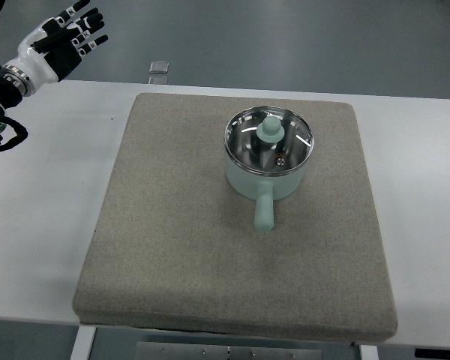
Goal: Place lid left of pot with left hand
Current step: 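Move the left hand forward over the board toward the pot lid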
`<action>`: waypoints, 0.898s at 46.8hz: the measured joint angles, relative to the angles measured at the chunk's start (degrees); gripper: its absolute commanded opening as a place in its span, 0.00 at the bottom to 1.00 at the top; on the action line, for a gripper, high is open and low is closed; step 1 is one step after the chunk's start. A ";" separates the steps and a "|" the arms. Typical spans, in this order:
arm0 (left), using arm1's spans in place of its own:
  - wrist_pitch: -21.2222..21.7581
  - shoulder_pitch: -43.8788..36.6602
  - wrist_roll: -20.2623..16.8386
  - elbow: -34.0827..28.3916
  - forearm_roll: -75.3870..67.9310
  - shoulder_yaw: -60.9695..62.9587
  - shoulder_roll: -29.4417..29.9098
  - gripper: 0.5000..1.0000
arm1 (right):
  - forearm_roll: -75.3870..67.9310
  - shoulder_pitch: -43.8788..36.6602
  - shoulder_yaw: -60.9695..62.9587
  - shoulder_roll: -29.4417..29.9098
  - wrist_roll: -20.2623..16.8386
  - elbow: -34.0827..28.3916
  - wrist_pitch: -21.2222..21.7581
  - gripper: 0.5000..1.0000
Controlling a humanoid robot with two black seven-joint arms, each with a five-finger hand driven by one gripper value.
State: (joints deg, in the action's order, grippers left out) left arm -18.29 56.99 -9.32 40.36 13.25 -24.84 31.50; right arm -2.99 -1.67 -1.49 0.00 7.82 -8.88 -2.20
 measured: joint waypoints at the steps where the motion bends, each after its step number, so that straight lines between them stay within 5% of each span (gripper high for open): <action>1: 0.00 -0.15 0.00 0.00 -0.01 0.02 -0.12 0.99 | 0.00 0.00 0.00 0.00 0.00 0.00 0.00 0.85; 27: -1.45 0.89 -0.19 -1.39 -1.92 4.57 -2.96 0.99 | 0.00 0.01 0.00 0.00 0.00 0.00 0.00 0.85; 42: -4.16 11.14 -1.02 -0.37 -44.00 9.13 -2.39 0.99 | 0.00 0.00 0.00 0.00 0.00 0.00 0.01 0.85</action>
State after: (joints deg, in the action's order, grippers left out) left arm -22.45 68.12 -10.34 39.99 -30.75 -15.71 29.10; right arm -2.99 -1.67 -1.49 0.00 7.83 -8.88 -2.19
